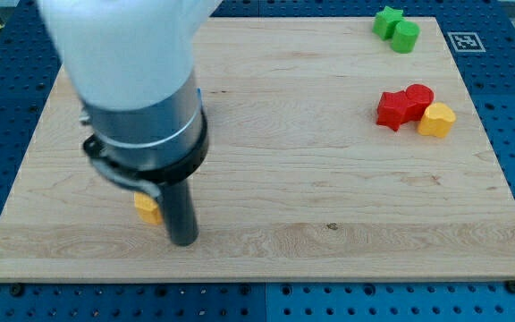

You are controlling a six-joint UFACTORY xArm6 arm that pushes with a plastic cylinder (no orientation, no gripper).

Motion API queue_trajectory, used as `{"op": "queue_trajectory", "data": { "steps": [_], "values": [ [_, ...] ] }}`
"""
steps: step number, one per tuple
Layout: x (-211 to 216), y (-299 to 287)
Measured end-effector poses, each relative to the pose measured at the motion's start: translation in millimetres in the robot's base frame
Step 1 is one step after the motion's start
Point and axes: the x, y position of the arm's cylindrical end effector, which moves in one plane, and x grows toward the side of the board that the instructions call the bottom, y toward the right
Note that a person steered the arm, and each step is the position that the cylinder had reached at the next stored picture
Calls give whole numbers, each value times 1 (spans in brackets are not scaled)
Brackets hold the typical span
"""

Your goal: Move the yellow hexagon towards the blue cube

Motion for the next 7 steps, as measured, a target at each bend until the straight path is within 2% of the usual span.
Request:
{"op": "queue_trajectory", "data": {
  "steps": [2, 4, 7],
  "values": [
    [4, -42],
    [-18, -41],
    [-20, -6]
  ]
}}
